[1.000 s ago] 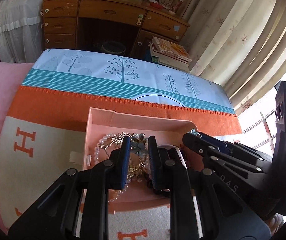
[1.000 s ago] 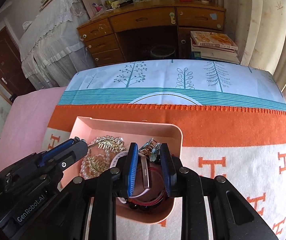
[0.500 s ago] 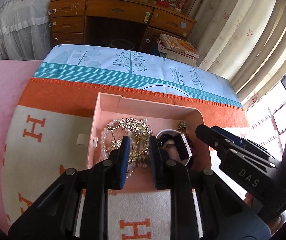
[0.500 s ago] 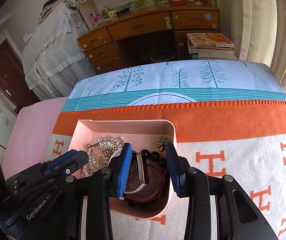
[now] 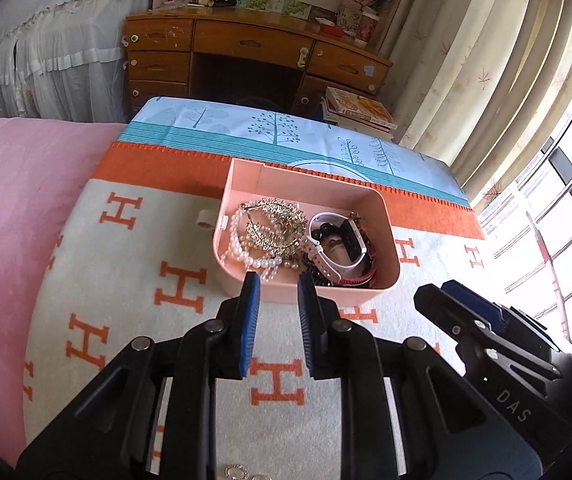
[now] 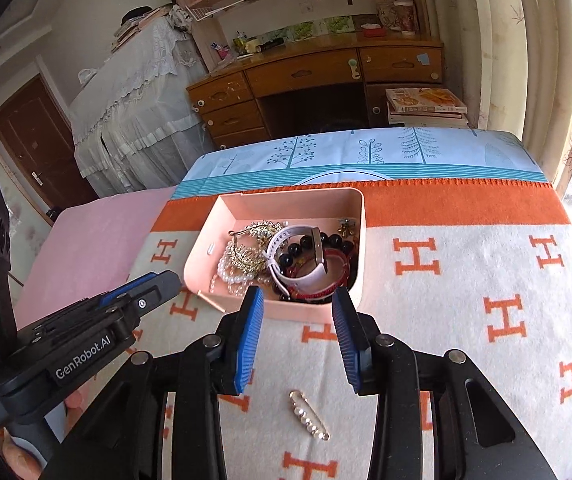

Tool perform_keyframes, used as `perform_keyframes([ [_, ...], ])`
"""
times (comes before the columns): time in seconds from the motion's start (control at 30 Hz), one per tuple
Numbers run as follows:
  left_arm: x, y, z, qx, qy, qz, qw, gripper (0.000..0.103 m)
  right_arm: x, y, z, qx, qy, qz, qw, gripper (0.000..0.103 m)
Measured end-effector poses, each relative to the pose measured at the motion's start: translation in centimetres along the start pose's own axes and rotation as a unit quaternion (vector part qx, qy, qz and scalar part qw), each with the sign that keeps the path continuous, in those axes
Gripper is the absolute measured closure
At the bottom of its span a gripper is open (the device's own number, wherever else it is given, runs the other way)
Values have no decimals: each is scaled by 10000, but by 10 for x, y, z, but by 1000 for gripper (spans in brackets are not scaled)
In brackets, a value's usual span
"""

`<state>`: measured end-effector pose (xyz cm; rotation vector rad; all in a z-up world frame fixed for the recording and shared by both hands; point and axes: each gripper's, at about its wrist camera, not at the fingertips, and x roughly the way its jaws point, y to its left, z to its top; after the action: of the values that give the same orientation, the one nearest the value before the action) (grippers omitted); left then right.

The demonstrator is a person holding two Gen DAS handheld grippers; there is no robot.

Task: Organize jewelry
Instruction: 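Lower the right gripper onto the pearl safety pin and grasp it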

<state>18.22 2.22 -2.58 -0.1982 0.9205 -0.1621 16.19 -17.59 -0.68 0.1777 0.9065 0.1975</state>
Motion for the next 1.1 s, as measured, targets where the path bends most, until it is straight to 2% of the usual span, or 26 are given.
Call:
perform_keyframes([
  [0.3,-32,0,-37,116,-72,114,9998,87,-44,12,-43,-171,-149,-48,9997,67],
  [0.63,-44,1,-65,275,26,287,9992,87,-55,10,-76,-419,54,-218,9989,67],
  [0.87,-46,29,-79,50,129,534,9985,87,-54,13,-88,-635,171,-262,9975,67],
  [1.1,-41,61,-103,-60,411,868,9954,87,-42,21,-97,-1121,372,-296,9926,67],
])
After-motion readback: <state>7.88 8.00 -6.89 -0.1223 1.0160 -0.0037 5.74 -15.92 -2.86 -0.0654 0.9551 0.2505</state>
